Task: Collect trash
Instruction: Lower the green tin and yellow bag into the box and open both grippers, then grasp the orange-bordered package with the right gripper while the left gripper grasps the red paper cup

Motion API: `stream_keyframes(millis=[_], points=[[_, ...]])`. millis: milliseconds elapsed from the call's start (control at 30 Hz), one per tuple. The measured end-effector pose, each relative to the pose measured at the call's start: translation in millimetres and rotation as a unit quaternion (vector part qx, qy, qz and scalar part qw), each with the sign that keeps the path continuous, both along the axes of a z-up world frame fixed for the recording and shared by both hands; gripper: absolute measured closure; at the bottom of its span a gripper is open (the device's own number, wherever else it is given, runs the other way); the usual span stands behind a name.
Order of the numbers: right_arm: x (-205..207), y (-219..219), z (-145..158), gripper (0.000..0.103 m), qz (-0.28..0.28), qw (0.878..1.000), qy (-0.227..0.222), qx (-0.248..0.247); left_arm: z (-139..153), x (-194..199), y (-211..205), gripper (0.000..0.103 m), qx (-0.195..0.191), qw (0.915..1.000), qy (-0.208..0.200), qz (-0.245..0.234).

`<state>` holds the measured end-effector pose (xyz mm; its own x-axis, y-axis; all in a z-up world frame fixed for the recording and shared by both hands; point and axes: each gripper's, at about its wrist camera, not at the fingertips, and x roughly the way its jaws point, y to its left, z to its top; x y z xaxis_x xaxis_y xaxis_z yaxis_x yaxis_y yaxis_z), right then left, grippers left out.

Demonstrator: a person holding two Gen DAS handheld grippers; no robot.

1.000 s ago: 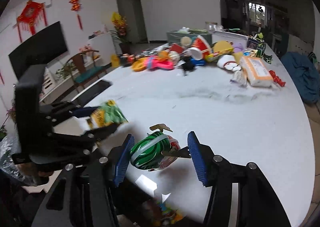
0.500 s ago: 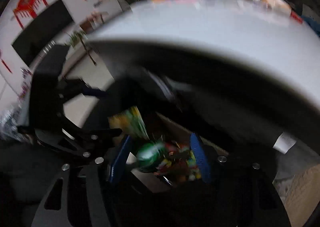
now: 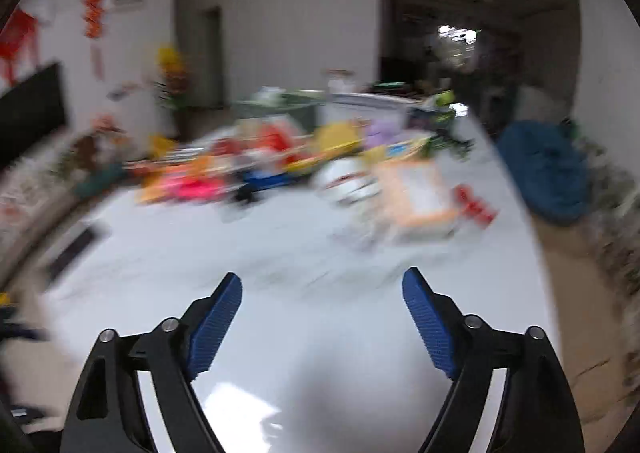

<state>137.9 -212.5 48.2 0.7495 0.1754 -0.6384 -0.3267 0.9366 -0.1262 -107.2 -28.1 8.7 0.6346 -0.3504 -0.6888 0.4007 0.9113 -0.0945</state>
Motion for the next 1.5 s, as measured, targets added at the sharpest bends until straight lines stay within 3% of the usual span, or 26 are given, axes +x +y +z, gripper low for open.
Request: stream_keyframes(millis=[100,300,367,400,433,500,600,800,967,1033,1100,1267,1433,1500], points=[[84,-8,-21,0.017,-0.004,0.999,0.032,-0.038,9,24,0,0.013,-0.015,0.9997,-0.009,0.015],[178,-14,-60,0.008,0.007,0.993,0.106,-0.043,3,68,-2,0.013,-0.014,0.9991,0.01,0.038],[193,-26,-72,0.027,0.007,0.989,0.145,0.02,-5,80,2,0.013,-0.015,0.9984,0.024,0.048],[194,-32,-70,0.034,0.002,0.989,0.143,0.046,-7,86,4,0.013,-0.019,0.9978,0.033,0.054],[189,-37,-66,0.044,0.009,0.987,0.14,0.072,-10,96,7,0.013,-0.023,0.997,0.043,0.06],[169,-43,-57,0.046,0.024,0.986,0.13,0.103,-12,116,9,0.013,-0.022,0.9961,0.049,0.07],[125,-54,-38,0.046,0.038,0.982,0.11,0.151,-8,163,5,0.013,-0.003,0.9957,0.034,0.086],[28,-81,-18,0.045,0.059,0.966,0.082,0.237,7,303,-24,0.013,0.049,0.9904,0.002,0.129],[-17,-92,-21,0.043,0.062,0.959,0.091,0.261,3,383,-40,0.013,0.072,0.9875,0.023,0.139],[-25,-89,-24,0.043,0.061,0.962,0.088,0.25,-1,404,-42,0.026,0.095,0.982,0.019,0.163],[-30,-86,-26,0.043,0.063,0.964,0.087,0.245,3,404,-43,0.05,0.1,0.9816,0.002,0.163],[-50,-73,-24,0.043,0.075,0.963,0.079,0.248,33,343,-40,0.054,0.069,0.9879,-0.049,0.13],[-80,-48,-17,0.043,0.093,0.955,0.079,0.27,60,227,-25,0.054,0.003,0.994,-0.071,0.083],[-100,-36,-12,0.043,0.106,0.954,0.079,0.269,64,168,-22,0.053,0.002,0.9943,-0.085,0.064]])
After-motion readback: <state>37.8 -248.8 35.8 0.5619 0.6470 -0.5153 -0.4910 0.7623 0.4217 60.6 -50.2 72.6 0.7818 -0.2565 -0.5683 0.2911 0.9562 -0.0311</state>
